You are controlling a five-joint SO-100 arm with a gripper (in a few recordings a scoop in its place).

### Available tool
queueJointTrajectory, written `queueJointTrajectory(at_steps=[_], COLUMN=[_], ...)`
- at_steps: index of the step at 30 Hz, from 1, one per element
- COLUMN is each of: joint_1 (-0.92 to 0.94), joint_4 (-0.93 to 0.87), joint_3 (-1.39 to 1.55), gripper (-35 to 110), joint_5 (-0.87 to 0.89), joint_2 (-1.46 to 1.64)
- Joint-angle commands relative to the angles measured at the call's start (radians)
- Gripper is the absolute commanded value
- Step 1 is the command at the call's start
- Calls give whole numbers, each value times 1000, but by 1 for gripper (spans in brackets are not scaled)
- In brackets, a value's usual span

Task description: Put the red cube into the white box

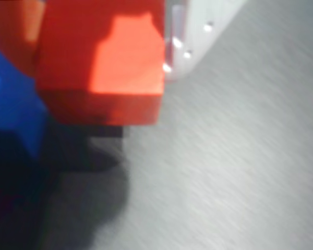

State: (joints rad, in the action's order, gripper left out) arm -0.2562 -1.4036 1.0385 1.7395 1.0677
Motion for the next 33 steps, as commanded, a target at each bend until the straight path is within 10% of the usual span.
queueJointTrajectory(at_steps=[1,33], joint_1=[37,482], joint_4=[-28,-25], joint_3=[-41,396], gripper=[0,0], joint_5=[-52,-468], joint_2=[107,663])
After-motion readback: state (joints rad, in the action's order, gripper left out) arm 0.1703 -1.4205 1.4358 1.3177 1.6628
